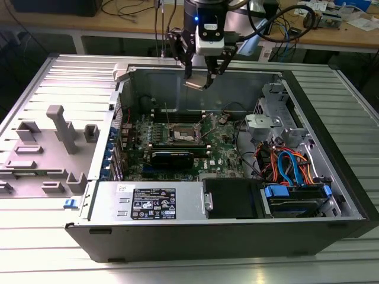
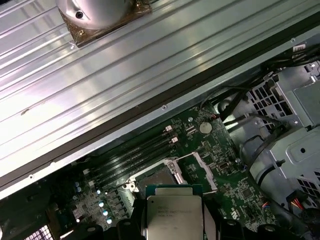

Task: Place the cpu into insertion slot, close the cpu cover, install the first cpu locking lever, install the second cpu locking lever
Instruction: 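Place the cpu into insertion slot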

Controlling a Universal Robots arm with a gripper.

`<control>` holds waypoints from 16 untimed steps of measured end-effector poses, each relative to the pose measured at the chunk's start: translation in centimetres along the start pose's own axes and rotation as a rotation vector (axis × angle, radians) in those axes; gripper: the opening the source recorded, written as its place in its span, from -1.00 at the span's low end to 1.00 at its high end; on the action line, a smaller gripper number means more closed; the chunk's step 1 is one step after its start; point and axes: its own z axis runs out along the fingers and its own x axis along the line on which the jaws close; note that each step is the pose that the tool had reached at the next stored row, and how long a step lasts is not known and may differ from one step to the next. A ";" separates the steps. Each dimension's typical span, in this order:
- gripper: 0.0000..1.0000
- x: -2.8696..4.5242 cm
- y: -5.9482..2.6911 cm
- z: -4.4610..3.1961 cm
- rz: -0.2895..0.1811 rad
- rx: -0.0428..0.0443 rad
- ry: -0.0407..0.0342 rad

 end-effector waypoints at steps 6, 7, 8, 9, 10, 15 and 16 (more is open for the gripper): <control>0.08 0.00 -0.03 0.39 0.142 -0.0021 -0.0108; 0.08 -0.01 -0.04 0.44 0.159 -0.0023 -0.0121; 0.08 -0.01 -0.04 0.51 0.177 -0.0026 -0.0134; 0.08 -0.01 -0.04 0.58 0.197 -0.0028 -0.0148; 0.08 -0.01 -0.05 0.64 0.213 -0.0029 -0.0158; 0.08 -0.03 -0.12 0.94 0.244 -0.0022 -0.0167; 0.08 -0.03 -0.13 0.99 0.244 -0.0021 -0.0166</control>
